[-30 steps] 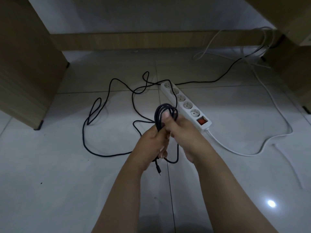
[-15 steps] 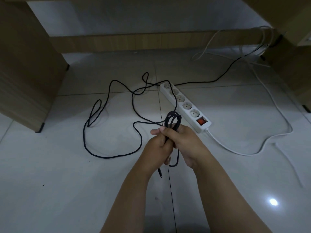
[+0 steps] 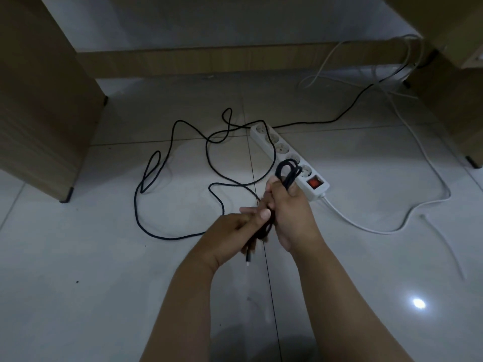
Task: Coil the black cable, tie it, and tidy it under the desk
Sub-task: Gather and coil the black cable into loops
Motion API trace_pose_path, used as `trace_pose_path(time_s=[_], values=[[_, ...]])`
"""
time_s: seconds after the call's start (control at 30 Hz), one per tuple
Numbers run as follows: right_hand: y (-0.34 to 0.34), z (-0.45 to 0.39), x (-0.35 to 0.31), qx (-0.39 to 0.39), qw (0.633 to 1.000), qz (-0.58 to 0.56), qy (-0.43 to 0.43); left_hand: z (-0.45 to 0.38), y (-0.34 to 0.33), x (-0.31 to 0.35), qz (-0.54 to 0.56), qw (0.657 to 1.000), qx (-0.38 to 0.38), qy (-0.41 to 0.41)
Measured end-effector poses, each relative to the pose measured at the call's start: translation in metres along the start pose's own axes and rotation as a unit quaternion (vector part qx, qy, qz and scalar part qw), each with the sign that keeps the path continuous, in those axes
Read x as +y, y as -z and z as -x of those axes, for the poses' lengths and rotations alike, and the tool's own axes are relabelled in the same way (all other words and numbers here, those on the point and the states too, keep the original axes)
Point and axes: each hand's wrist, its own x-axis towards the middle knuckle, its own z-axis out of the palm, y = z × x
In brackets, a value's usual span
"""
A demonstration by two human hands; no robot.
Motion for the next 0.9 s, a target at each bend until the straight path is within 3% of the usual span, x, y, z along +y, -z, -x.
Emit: trace_pose_path(time_s=[0.1, 0.17, 0.3, 0.37, 0.4, 0.57, 0.8, 0.9], values=[[0.008, 0.002, -0.005, 0.024, 0.999, 0.023, 0.011, 0.003, 0.014, -0.007, -0.038, 0.998, 0.054, 0.015], [0.014, 0.003, -0.007, 0.023, 0.994, 0.105, 0.022, 0.007, 0.021, -0.009, -0.003, 0.995, 0.095, -0.019], [0.013, 0.008, 0.002, -0.021, 0.92, 0.388, 0.054, 0.01, 0.029, -0.003, 0.084, 0.979, 0.161, -0.087], [0.008, 0.014, 0.007, -0.065, 0.881, 0.465, 0.056, 0.012, 0.023, -0.003, 0.1, 0.973, 0.183, -0.094], [0.007, 0.018, 0.009, -0.081, 0.878, 0.468, 0.052, 0.012, 0.018, -0.004, 0.1, 0.971, 0.193, -0.097], [0.008, 0.027, 0.013, -0.146, 0.92, 0.361, 0.036, -0.001, 0.002, -0.008, 0.097, 0.954, 0.255, -0.125], [0.017, 0.024, 0.002, -0.162, 0.946, 0.279, 0.001, -0.011, -0.007, 0.005, 0.206, 0.93, 0.258, -0.163], [0.023, 0.018, -0.005, -0.16, 0.986, 0.048, -0.019, -0.015, -0.008, -0.003, 0.203, 0.935, 0.251, -0.149]])
